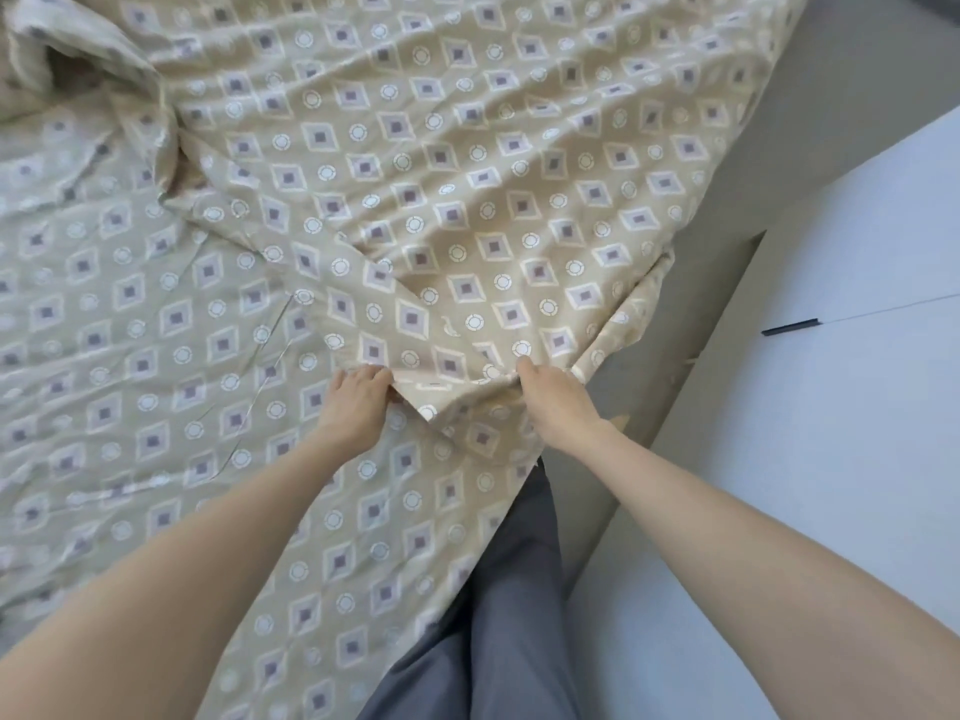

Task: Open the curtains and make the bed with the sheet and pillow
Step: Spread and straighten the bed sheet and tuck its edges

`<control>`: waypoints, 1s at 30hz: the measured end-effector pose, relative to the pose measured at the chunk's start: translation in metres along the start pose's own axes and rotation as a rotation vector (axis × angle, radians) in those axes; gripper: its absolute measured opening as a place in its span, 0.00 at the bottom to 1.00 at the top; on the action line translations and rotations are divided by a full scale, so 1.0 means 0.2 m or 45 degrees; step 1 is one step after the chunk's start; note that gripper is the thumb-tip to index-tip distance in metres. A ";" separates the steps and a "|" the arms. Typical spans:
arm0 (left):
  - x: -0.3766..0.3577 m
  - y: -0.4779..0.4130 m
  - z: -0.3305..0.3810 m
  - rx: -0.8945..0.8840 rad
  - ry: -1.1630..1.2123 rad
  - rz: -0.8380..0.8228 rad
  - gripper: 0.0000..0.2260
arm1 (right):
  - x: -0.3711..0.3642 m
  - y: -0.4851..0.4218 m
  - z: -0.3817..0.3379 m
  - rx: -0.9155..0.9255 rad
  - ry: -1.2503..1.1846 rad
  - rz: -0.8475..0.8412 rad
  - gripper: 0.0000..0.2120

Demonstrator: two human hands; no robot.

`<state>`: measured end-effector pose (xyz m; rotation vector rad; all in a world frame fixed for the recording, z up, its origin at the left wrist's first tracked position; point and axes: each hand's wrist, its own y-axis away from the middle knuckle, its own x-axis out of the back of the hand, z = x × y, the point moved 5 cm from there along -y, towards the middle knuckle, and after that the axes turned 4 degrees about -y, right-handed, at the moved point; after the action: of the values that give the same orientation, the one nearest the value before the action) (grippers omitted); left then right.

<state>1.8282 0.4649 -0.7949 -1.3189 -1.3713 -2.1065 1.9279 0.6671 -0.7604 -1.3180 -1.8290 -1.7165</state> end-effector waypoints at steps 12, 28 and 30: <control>0.21 0.37 0.26 -0.006 0.277 -0.223 0.12 | 0.07 0.42 0.02 -0.145 0.034 -0.243 0.33; 0.28 0.66 0.25 -0.193 -0.092 -0.220 0.05 | 0.05 0.89 0.20 -0.403 0.166 -0.043 0.14; 0.33 0.65 0.26 -0.186 0.043 -0.164 0.03 | 0.04 0.93 0.19 -0.441 0.213 -0.025 0.14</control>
<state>1.9069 0.4579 -0.6605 -1.2726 -1.3441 -2.3427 2.0797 0.6793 -0.6478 -1.2326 -1.5055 -2.1552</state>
